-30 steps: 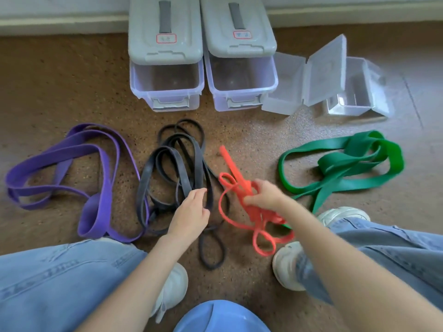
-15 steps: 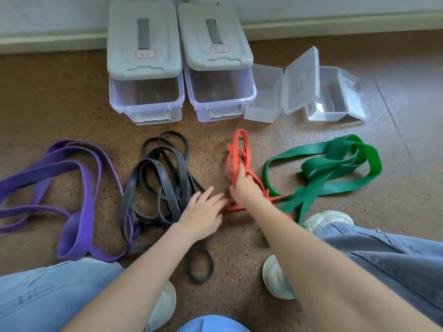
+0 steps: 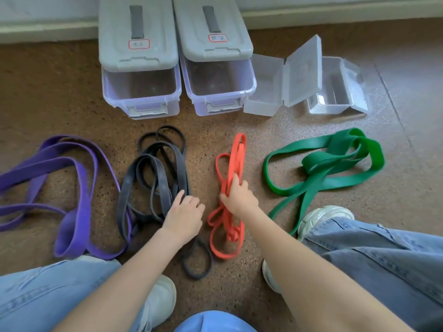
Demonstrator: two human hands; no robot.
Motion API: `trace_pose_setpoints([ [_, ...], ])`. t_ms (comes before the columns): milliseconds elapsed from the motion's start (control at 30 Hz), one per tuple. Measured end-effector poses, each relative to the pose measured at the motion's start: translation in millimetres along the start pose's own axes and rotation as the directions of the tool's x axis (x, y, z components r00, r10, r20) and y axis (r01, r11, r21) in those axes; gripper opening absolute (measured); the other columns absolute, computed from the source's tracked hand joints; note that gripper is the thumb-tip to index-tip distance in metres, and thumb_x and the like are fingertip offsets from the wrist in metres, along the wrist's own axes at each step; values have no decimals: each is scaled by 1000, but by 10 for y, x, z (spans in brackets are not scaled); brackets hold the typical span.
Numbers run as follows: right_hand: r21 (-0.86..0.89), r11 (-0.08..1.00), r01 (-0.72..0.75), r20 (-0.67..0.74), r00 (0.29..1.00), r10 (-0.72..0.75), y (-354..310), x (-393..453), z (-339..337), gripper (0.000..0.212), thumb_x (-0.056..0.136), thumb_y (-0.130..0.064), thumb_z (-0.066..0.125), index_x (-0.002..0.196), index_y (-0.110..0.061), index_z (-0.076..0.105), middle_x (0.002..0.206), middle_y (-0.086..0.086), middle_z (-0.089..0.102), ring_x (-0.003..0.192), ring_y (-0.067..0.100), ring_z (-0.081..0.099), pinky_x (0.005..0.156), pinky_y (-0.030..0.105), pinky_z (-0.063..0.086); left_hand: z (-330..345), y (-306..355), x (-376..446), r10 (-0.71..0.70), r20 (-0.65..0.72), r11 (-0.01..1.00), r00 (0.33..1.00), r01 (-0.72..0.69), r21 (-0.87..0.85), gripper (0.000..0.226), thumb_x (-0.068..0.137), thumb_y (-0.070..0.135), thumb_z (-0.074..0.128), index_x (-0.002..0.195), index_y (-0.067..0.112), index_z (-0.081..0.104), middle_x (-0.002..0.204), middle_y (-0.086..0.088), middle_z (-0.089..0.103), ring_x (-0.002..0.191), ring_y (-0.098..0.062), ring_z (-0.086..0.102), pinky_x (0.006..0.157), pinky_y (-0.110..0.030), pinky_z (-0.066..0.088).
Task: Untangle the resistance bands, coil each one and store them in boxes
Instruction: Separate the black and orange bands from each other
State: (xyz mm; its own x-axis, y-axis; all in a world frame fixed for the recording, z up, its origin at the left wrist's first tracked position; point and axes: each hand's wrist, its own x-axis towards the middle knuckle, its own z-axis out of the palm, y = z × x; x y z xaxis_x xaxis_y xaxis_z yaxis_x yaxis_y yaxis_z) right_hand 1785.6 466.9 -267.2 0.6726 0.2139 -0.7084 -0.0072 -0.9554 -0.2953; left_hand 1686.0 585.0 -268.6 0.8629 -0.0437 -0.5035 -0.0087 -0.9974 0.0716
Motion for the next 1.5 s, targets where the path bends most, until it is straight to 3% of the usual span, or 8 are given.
trace_pose_setpoints([
  [200, -109, 987, -115, -126, 987, 101, 102, -129, -19, 82, 79, -61, 57, 135, -7, 32, 137, 14, 37, 129, 33, 31, 103, 47, 29, -9, 104, 10, 23, -68, 1000, 997, -24, -19, 40, 94, 22, 41, 133, 14, 43, 137, -4, 45, 136, -20, 29, 116, -40, -2],
  [367, -167, 971, -174, -61, 984, 166, 118, -282, -355, 55, 85, -47, 55, 128, -12, 50, 133, 15, 44, 126, 35, 37, 101, 45, 33, -34, 142, -22, 2, -143, 991, 990, -21, -129, 40, 94, 19, 40, 133, 15, 44, 139, 0, 44, 135, -16, 30, 116, -36, 2],
  [500, -65, 996, 57, -237, 969, -71, -82, -420, -416, 33, 91, -24, 48, 115, -2, 52, 122, 18, 49, 117, 37, 45, 93, 41, 39, -101, 66, -77, -141, -316, 960, 938, 52, -275, 36, 87, 11, 48, 122, 12, 55, 129, -4, 51, 123, -23, 44, 110, -34, 21],
  [767, 162, 857, 489, -86, 872, -482, -1117, -379, 107, 32, 89, -11, 50, 120, -2, 52, 116, 15, 56, 106, 29, 54, 91, 33, 42, -125, -733, -510, -556, -353, 789, 753, 344, -509, 34, 80, 2, 55, 114, 7, 58, 120, -11, 55, 111, -30, 51, 98, -41, 35],
  [1000, 123, 836, 535, 154, 822, -549, -2206, -166, 838, 70, 89, -22, 58, 145, -4, 21, 147, 17, 32, 134, 30, 34, 107, 33, 29, 215, -1562, -912, -965, 18, 157, 261, 633, -758, 53, 83, 17, 63, 130, 2, 41, 138, -23, 36, 126, -42, 32, 103, -49, 27],
  [1200, 3, 951, 309, 100, 946, -308, -2702, 9, 1236, 112, 78, -56, 64, 146, 0, -4, 150, 20, 18, 134, 35, 31, 106, 44, 31, 475, -2162, -926, -888, 418, -296, 191, 458, -838, 88, 84, 40, 64, 148, 10, 12, 152, -22, 13, 137, -42, 19, 109, -48, 21],
  [1367, -51, 909, 414, 19, 910, -414, -2814, -104, 1575, 100, 83, -33, 66, 146, -3, -6, 144, 16, 25, 116, 39, 50, 91, 43, 42, 531, -2563, -986, -998, -54, 28, -24, 615, -788, 42, 78, 24, 66, 114, 9, 50, 123, -22, 46, 115, -41, 41, 93, -50, 33],
  [1500, 39, 886, 461, -32, 887, -460, -2820, -99, 1701, 82, 87, -9, 54, 148, -10, -1, 143, 12, 28, 116, 40, 50, 92, 41, 40, 605, -3032, -1039, -928, -255, 373, 273, 703, -605, 65, 78, 28, 69, 134, 15, 40, 139, -22, 37, 127, -42, 32, 98, -52, 29],
])
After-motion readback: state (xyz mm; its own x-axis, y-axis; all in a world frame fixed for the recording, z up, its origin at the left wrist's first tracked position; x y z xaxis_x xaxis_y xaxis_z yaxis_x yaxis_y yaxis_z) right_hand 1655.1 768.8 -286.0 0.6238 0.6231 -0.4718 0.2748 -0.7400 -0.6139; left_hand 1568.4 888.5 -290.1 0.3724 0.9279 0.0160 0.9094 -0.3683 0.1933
